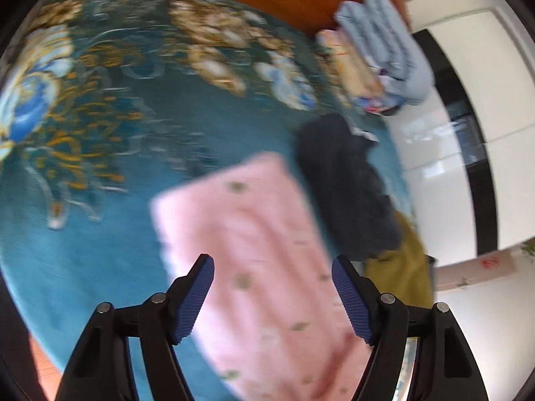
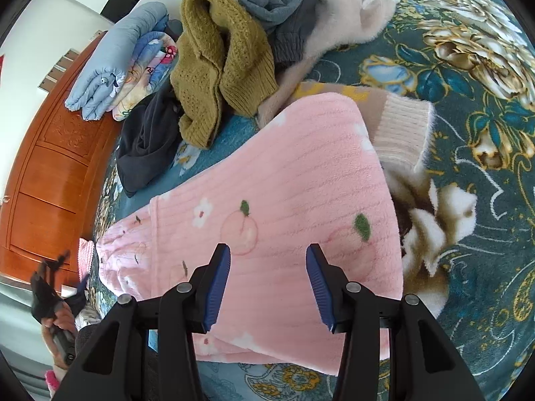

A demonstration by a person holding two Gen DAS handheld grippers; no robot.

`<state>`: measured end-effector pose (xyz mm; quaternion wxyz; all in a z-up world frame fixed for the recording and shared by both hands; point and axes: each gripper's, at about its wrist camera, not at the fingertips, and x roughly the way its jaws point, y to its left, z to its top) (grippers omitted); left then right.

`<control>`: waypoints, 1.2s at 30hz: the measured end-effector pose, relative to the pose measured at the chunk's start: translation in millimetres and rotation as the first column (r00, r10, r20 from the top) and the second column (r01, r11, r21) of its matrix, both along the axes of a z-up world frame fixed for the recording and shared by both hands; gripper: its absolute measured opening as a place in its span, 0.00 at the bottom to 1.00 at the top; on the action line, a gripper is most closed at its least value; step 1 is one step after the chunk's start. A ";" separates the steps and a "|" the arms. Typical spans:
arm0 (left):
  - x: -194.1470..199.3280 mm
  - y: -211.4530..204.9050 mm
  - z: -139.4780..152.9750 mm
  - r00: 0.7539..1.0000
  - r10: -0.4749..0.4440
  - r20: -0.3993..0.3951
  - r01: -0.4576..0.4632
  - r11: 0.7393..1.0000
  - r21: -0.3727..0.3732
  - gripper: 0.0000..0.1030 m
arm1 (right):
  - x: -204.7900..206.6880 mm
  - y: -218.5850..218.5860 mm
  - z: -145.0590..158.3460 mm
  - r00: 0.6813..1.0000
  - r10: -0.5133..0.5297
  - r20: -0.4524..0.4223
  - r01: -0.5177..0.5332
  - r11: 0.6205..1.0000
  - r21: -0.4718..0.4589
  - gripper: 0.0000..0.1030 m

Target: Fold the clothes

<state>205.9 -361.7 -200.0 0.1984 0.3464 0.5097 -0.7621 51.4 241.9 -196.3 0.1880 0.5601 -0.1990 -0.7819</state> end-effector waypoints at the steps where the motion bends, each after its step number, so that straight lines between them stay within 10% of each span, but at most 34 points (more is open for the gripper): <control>1: 6.0 -7.3 -10.4 1.000 0.011 0.019 -0.011 1.000 0.006 0.75 | -0.5 -2.3 0.8 1.000 0.007 -0.002 -0.007 1.000 0.004 0.47; 13: -18.2 -47.6 -74.4 0.995 0.055 -0.081 -0.032 0.963 0.269 0.74 | 23.8 10.3 34.6 0.999 -0.012 -0.034 0.015 0.997 0.079 0.47; 17: -18.9 -52.4 -79.2 0.993 0.108 -0.051 -0.087 0.947 0.309 0.49 | 40.6 35.3 46.6 0.997 -0.061 -0.049 0.066 0.993 0.097 0.47; 20: -29.4 -37.4 -51.2 0.997 0.058 -0.042 -0.047 0.973 0.226 0.32 | 51.5 55.3 52.6 0.992 -0.107 -0.059 0.113 0.989 0.096 0.47; 27: -61.0 9.9 31.2 0.994 -0.105 -0.017 0.105 0.994 -0.021 0.27 | 53.5 89.7 49.7 0.979 -0.198 -0.051 0.198 0.980 0.004 0.47; 36: -132.9 215.6 173.7 0.838 -0.537 -0.095 0.488 0.816 -0.310 0.27 | 40.4 76.0 25.8 0.986 -0.166 -0.025 0.162 0.980 -0.119 0.47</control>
